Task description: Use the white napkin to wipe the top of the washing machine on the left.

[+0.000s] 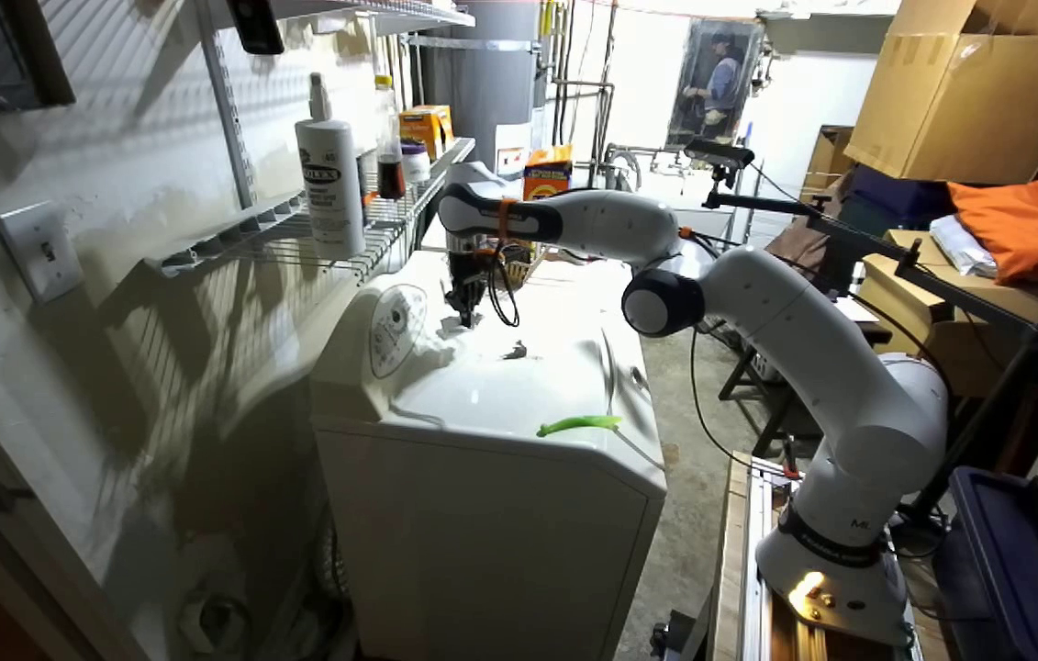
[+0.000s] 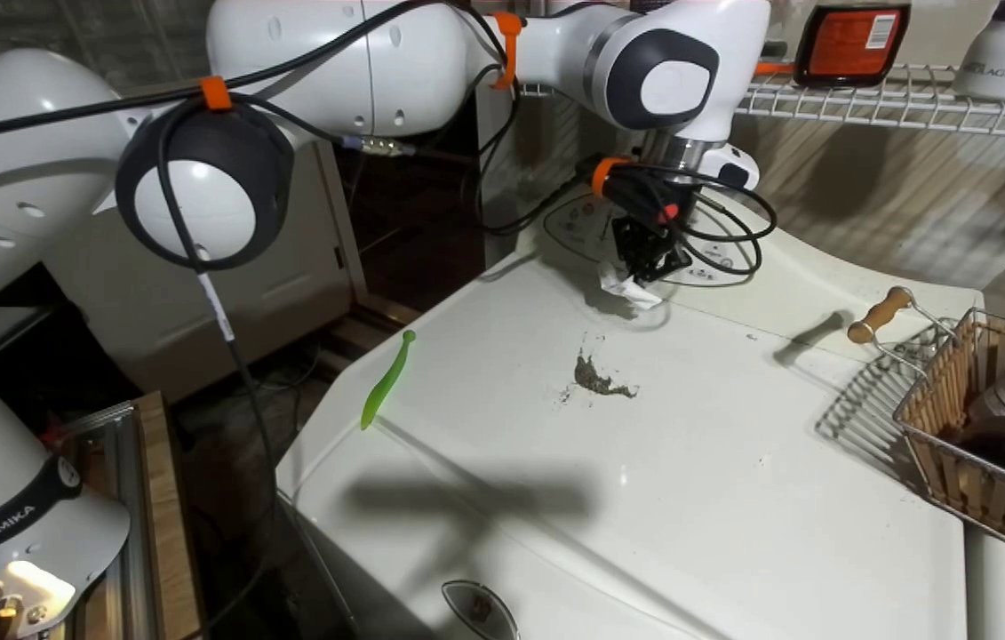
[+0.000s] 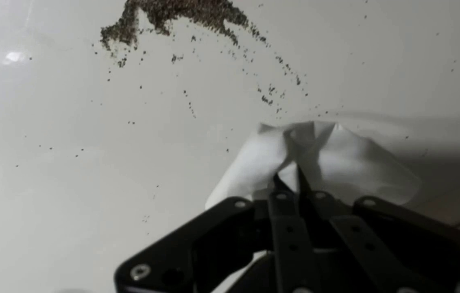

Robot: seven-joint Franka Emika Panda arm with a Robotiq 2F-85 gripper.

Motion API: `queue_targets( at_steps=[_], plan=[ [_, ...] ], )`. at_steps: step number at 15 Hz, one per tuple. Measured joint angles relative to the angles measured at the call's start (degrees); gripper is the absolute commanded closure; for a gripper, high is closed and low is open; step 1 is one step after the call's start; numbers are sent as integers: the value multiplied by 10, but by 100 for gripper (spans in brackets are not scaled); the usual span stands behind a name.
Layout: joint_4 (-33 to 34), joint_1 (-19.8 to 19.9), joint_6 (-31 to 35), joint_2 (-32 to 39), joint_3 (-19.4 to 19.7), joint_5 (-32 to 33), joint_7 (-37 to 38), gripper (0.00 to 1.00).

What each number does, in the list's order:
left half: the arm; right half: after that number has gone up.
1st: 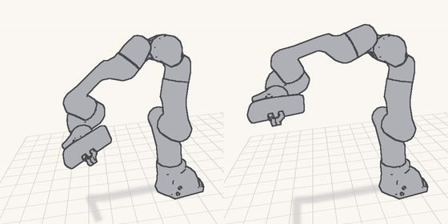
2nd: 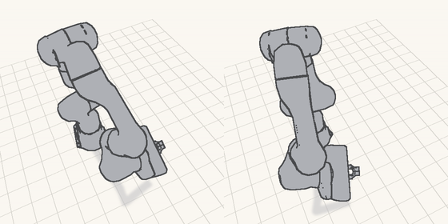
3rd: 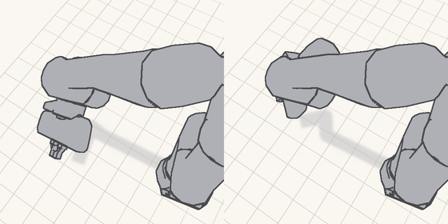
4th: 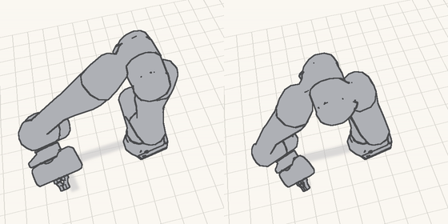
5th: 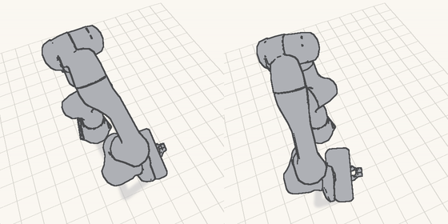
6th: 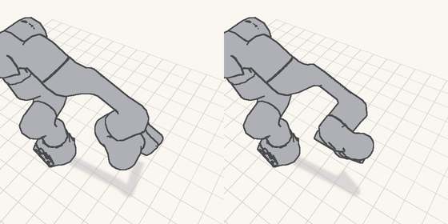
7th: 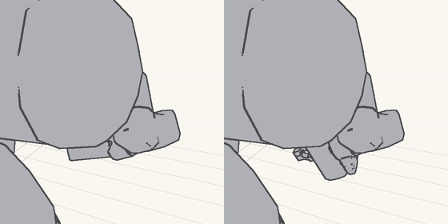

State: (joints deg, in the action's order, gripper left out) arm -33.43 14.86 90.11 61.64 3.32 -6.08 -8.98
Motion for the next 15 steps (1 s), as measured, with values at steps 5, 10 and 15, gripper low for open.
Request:
queue_targets(
  at_steps=[5,10,15],
  plan=[
    [0,34,107,5,4,0,33,99],
    [-5,65,183,15,14,0,70,99],
    [-9,79,266,41,36,1,94,99]
  ],
)
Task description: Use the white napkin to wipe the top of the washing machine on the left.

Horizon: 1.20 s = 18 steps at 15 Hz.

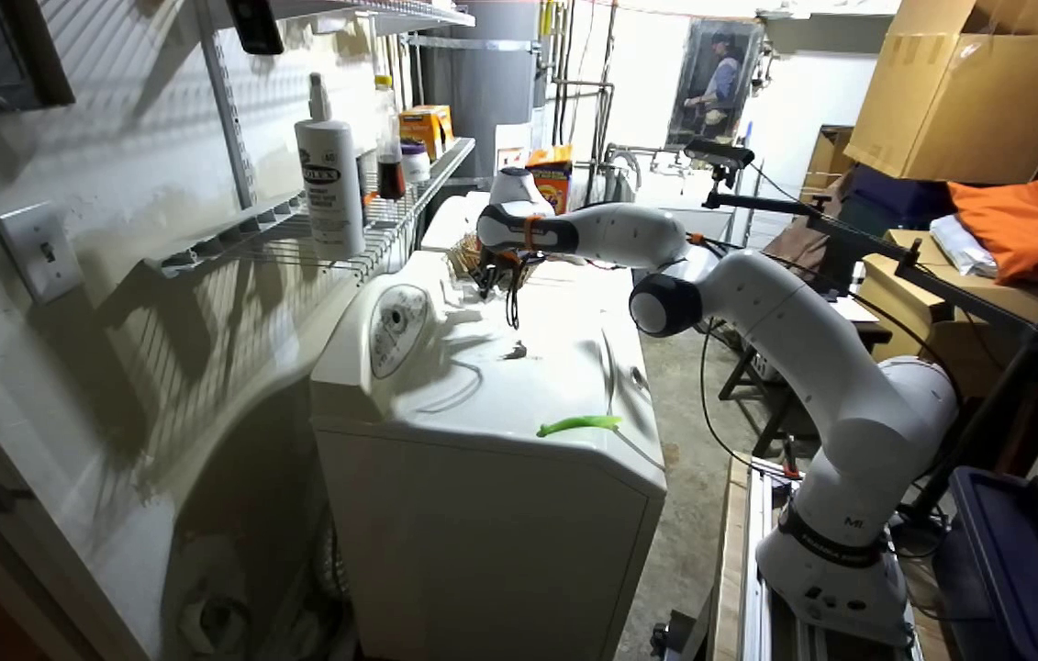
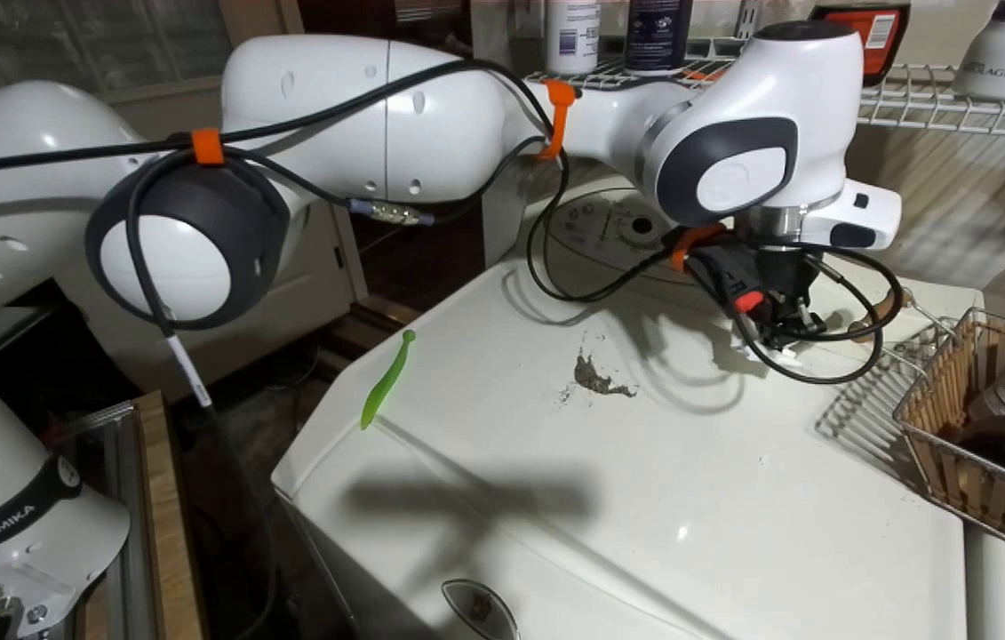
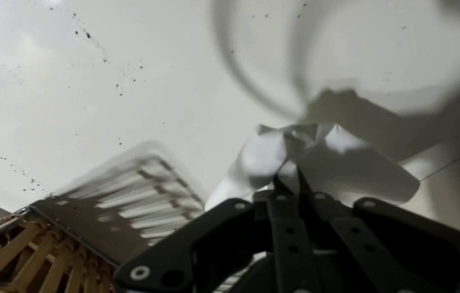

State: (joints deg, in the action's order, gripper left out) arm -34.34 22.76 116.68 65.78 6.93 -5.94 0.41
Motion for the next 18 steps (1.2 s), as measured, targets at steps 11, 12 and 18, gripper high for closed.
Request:
queue_targets(
  at_steps=[11,12,18],
  plan=[
    [1,-8,52,25,26,0,36,16],
    [1,-13,52,22,26,0,36,9],
    [0,-41,44,11,43,7,43,0]
  ],
)
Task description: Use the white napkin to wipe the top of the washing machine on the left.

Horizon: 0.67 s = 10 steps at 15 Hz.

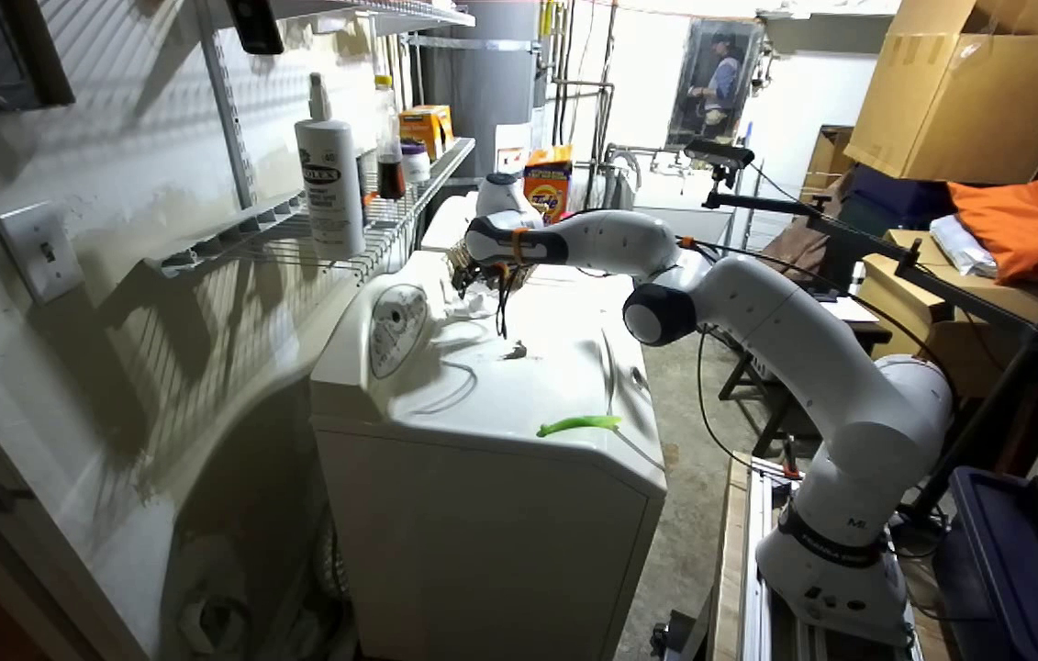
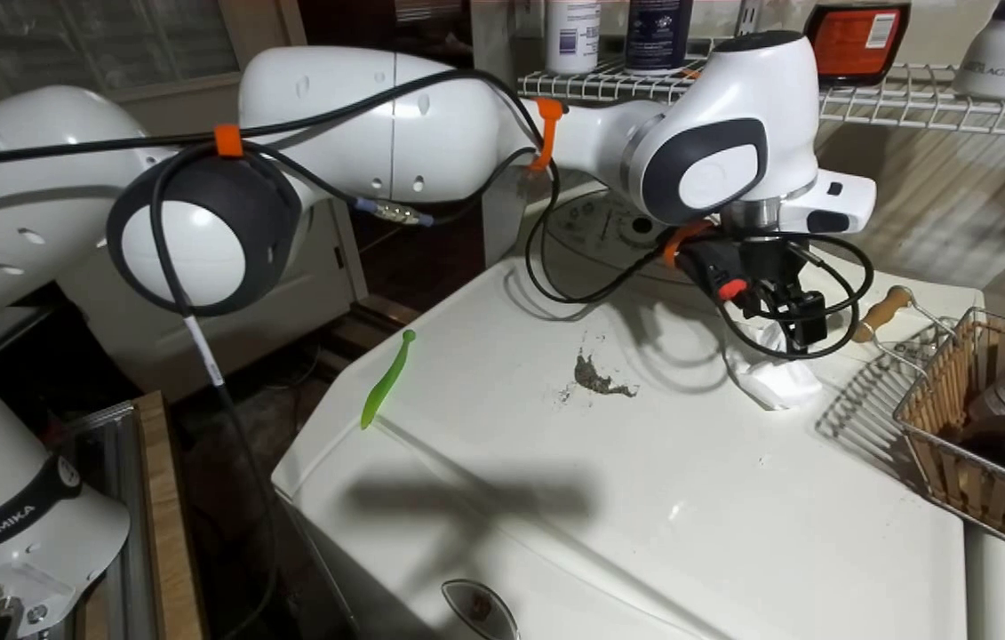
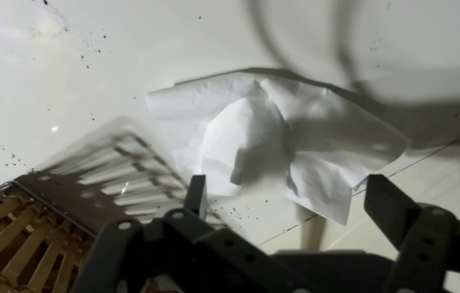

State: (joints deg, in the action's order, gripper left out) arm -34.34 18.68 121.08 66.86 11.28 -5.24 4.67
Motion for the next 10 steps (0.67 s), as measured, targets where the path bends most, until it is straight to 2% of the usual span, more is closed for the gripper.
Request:
queue_targets(
  at_steps=[2,5,10],
  plan=[
    [0,-2,-33,-4,-1,0,0,0],
    [-4,-10,-129,-25,-9,-1,-10,0],
    [-42,-34,-272,-95,-19,-1,-48,0]
  ],
)
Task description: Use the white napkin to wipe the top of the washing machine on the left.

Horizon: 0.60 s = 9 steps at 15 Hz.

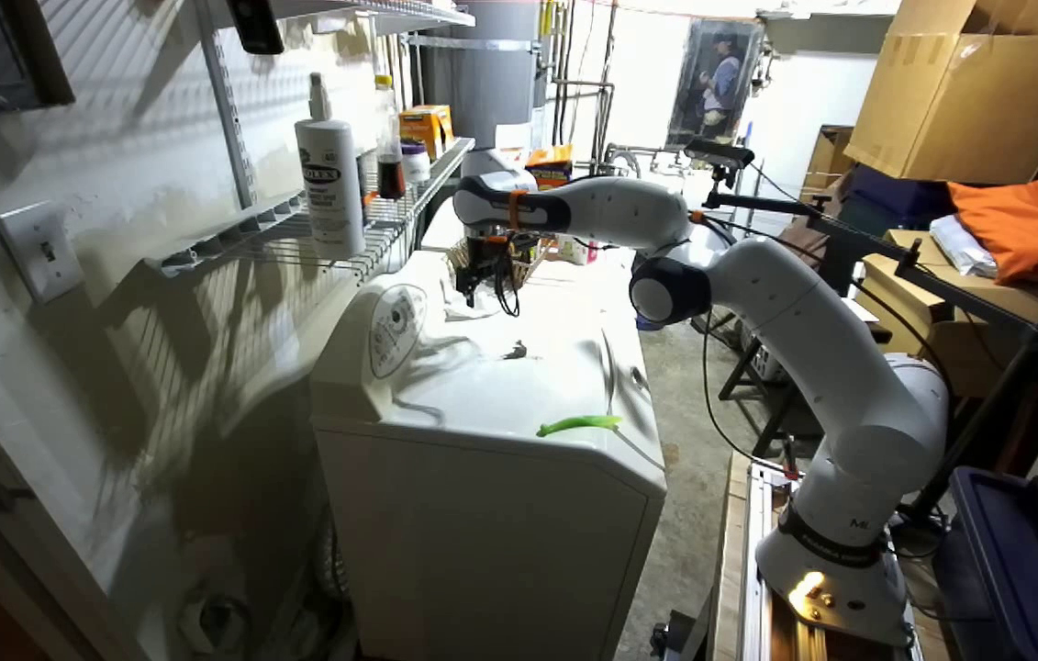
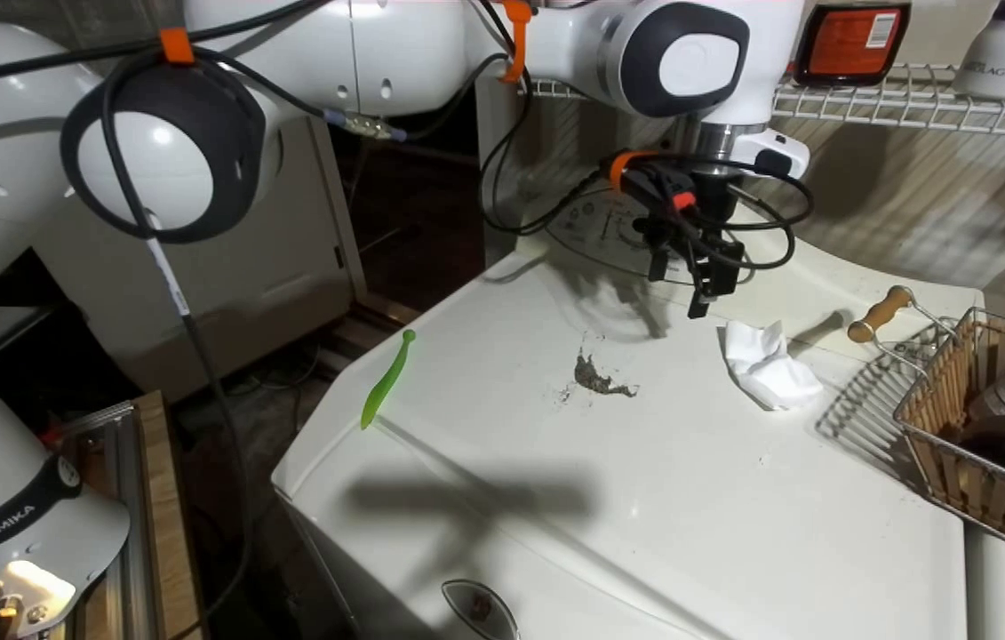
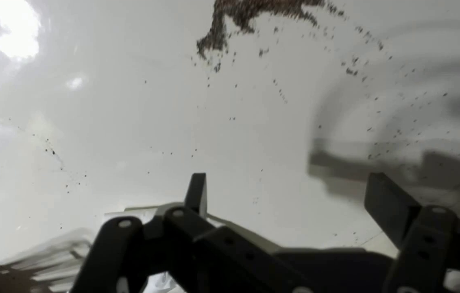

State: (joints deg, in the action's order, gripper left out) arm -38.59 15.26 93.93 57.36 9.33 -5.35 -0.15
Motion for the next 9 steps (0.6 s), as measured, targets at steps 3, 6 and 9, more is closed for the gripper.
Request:
queue_targets(
  at_steps=[3,6,9],
  plan=[
    [-45,-13,-24,-46,4,7,-20,0],
    [-107,-26,6,-98,10,38,-73,0],
    [-175,-33,47,-149,12,61,-125,0]
  ],
)
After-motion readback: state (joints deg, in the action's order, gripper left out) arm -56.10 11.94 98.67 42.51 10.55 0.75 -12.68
